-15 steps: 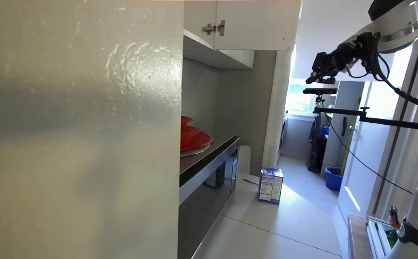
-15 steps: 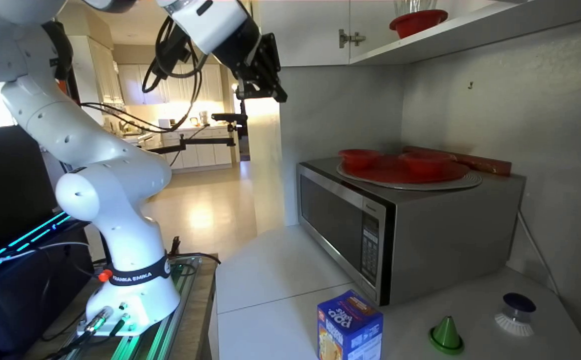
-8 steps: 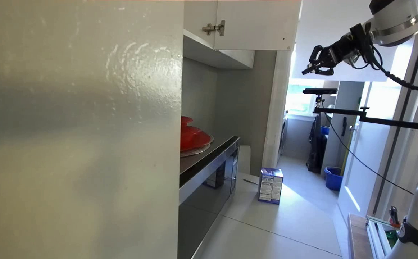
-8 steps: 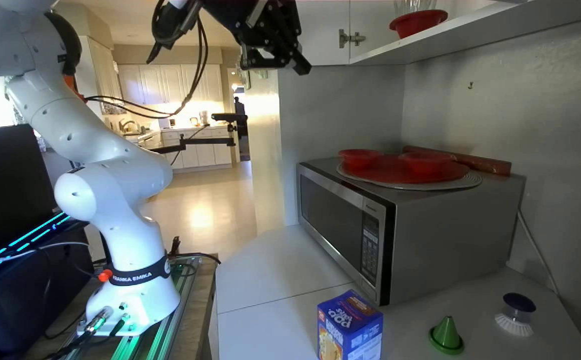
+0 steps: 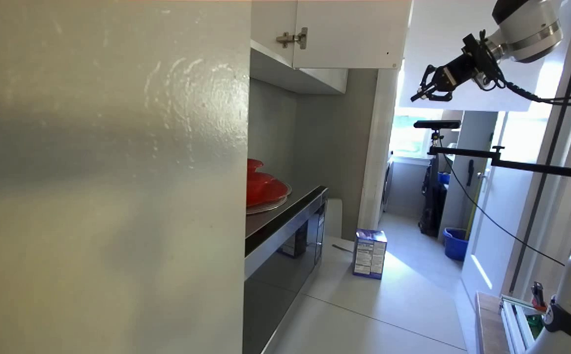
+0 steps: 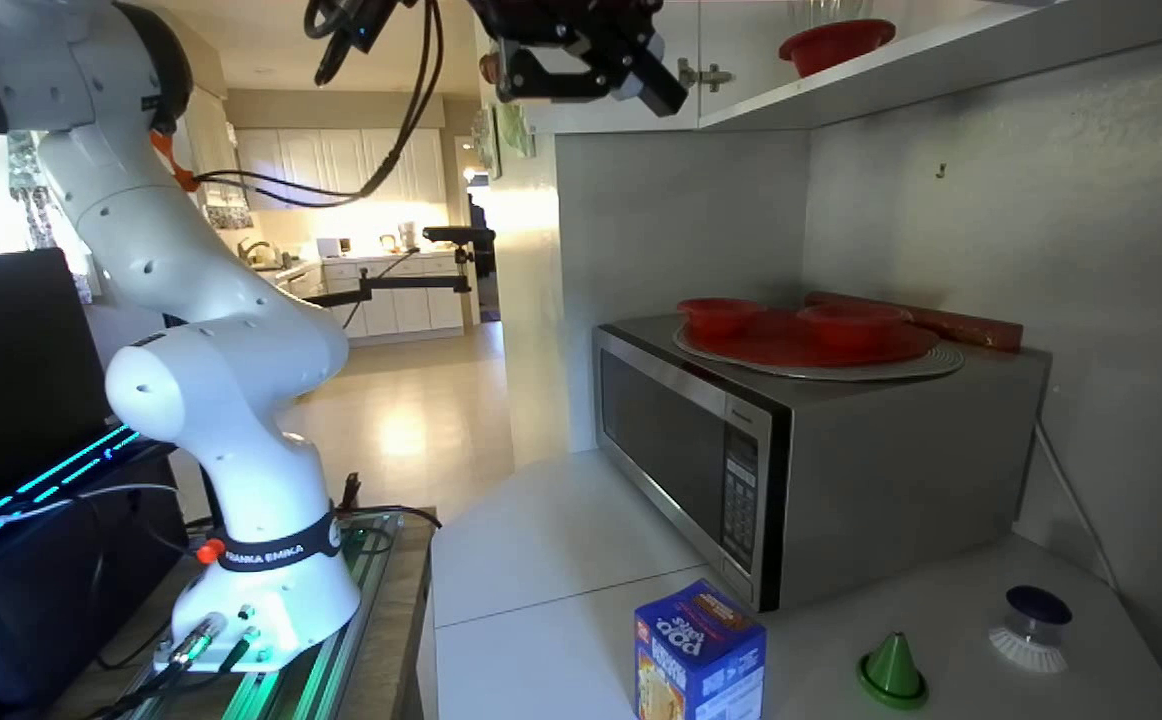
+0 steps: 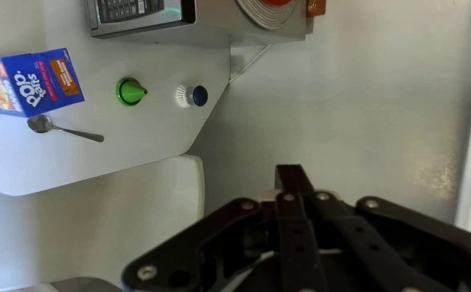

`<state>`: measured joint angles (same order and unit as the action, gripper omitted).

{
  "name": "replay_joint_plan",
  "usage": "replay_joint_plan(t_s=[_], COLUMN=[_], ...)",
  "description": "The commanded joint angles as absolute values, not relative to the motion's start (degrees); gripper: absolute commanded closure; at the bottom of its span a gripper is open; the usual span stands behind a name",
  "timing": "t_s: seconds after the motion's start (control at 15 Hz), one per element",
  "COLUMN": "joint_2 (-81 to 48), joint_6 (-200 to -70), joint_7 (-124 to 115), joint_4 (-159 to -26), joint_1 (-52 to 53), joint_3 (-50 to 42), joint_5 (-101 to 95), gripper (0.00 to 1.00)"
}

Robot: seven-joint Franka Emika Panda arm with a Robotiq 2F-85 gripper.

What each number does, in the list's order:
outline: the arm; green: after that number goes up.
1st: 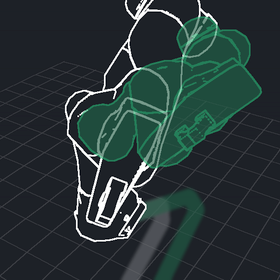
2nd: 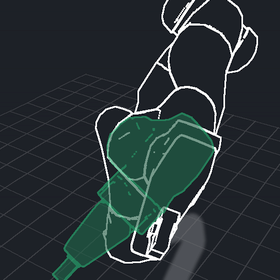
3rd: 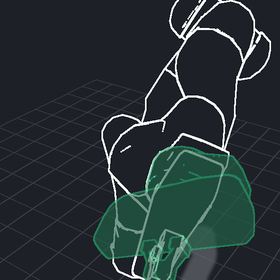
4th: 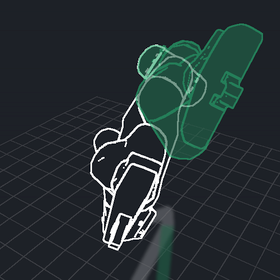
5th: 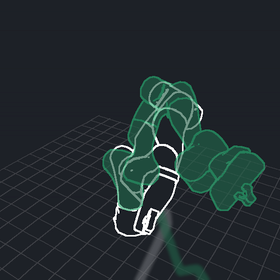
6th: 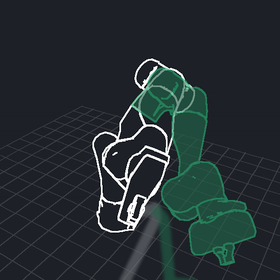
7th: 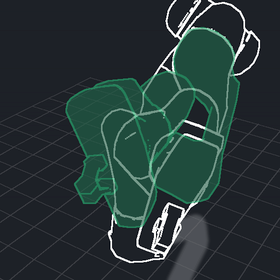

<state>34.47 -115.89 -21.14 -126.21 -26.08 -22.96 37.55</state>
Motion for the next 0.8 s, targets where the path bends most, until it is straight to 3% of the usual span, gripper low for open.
replay_joint_plan(t_s=[0.0,0.73], joint_2=[32.42,36.49], joint_6=[-116.34,-117.13], joint_7=[-24.92,-18.92], joint_4=[-121.82,-118.08], joint_1=[-26.65,-22.9], joint_3=[-24.04,-28.68], joint_5=[39.0,53.72], gripper=[1.0,1.0])
